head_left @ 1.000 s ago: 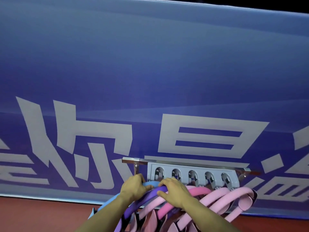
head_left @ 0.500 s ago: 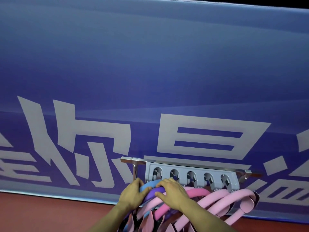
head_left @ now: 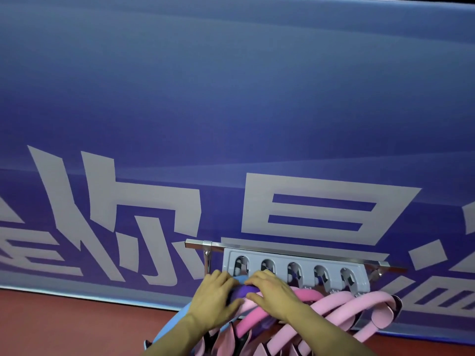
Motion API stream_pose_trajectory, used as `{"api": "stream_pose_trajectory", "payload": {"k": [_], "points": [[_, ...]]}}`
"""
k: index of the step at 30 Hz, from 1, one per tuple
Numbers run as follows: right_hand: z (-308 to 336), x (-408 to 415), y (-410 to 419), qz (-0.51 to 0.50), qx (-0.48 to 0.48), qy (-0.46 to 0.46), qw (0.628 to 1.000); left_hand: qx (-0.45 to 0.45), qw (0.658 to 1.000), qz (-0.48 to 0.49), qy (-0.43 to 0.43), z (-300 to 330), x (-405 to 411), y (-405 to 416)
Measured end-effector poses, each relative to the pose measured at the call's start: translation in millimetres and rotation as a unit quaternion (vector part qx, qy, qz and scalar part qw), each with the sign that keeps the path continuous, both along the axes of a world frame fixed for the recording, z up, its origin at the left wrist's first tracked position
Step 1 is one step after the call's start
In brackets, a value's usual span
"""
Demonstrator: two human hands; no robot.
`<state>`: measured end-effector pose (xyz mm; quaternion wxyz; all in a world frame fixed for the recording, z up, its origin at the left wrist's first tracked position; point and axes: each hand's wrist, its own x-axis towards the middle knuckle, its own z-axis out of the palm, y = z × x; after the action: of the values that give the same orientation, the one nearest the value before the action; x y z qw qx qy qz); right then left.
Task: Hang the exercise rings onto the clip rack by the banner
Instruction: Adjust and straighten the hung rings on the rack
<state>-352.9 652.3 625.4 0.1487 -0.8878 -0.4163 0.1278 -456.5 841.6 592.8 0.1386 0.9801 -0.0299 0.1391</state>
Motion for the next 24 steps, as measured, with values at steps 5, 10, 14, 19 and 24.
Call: {"api": "stream_pose_trajectory", "payload": {"k": [5,10,14,19,24], "points": [[0.4,-3.7,8.7,0.023,-0.025,-0.02,0.999,0.028,0.999,0.018,-0.019,-3.1,2.7,-12.6],[6.1,2.6,3.3,0.03,-0.019,-0.023,0.999,0.053,0.998,0.019,-0.023,3.1,4.4,-14.2],[7.2,4.9,-0.5,0.039,-0.012,-0.027,0.999,0.075,0.997,0.031,-0.002,5.3,3.9,-19.2],[7.0,9.0,-5.6,0.046,-0.006,-0.031,0.998,0.08,0.996,0.029,-0.007,7.7,4.3,-23.4],[4.7,11.5,-8.6,0.025,0.02,0.005,0.999,0.079,0.996,0.04,0.028,9.8,7.0,-26.3]]}}
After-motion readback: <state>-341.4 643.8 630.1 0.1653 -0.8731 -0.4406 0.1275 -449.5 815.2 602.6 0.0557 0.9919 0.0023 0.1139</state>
